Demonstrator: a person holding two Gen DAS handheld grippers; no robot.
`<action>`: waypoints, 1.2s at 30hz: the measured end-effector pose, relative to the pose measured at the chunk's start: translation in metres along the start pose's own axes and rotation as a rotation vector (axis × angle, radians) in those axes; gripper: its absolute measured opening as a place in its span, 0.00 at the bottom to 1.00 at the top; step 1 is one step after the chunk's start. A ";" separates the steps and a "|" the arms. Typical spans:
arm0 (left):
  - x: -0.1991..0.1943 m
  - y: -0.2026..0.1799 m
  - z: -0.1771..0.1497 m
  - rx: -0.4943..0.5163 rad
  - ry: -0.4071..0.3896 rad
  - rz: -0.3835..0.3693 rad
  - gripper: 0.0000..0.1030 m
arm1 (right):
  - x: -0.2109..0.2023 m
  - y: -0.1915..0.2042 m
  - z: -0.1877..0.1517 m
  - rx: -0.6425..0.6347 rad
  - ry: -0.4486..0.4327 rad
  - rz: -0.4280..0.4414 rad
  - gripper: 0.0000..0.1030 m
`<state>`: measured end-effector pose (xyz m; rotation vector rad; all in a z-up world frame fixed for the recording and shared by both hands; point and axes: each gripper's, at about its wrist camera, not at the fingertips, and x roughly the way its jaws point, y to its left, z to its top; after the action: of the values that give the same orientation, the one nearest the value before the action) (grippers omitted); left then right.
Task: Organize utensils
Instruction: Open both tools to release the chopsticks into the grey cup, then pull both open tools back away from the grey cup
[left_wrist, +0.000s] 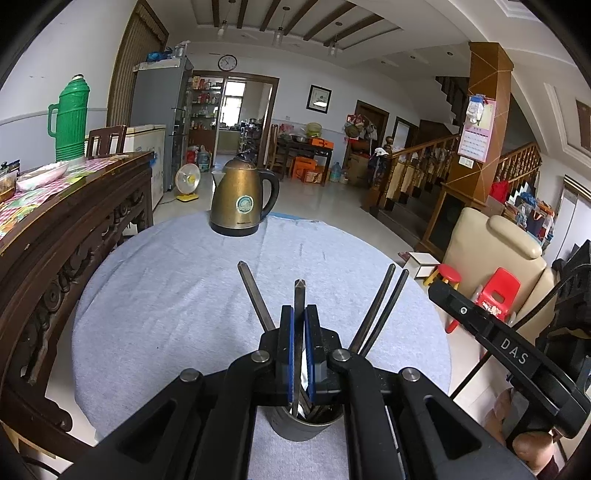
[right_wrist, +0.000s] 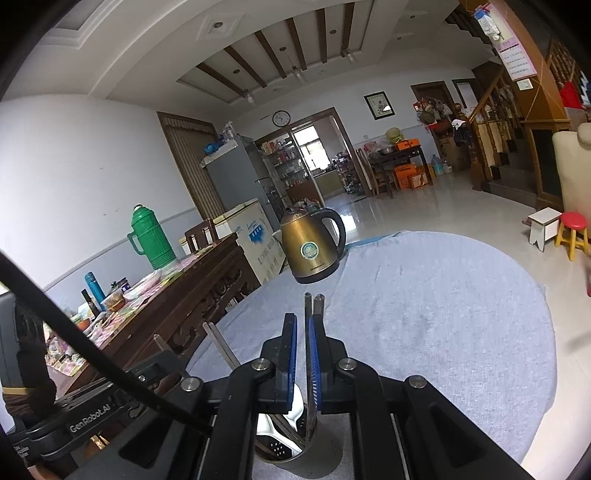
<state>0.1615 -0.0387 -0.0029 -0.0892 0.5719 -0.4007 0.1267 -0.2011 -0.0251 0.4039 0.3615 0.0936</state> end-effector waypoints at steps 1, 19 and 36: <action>-0.001 -0.001 0.000 0.003 0.002 0.002 0.05 | 0.000 -0.001 0.001 0.002 0.000 0.000 0.08; -0.021 0.000 0.003 0.044 -0.015 0.194 0.81 | -0.013 -0.004 -0.004 0.020 0.026 -0.007 0.48; -0.023 0.025 -0.002 0.031 0.044 0.423 0.87 | -0.025 0.016 -0.023 -0.054 0.104 -0.003 0.55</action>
<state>0.1511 -0.0069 0.0026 0.0702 0.6104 -0.0003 0.0949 -0.1823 -0.0300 0.3462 0.4615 0.1215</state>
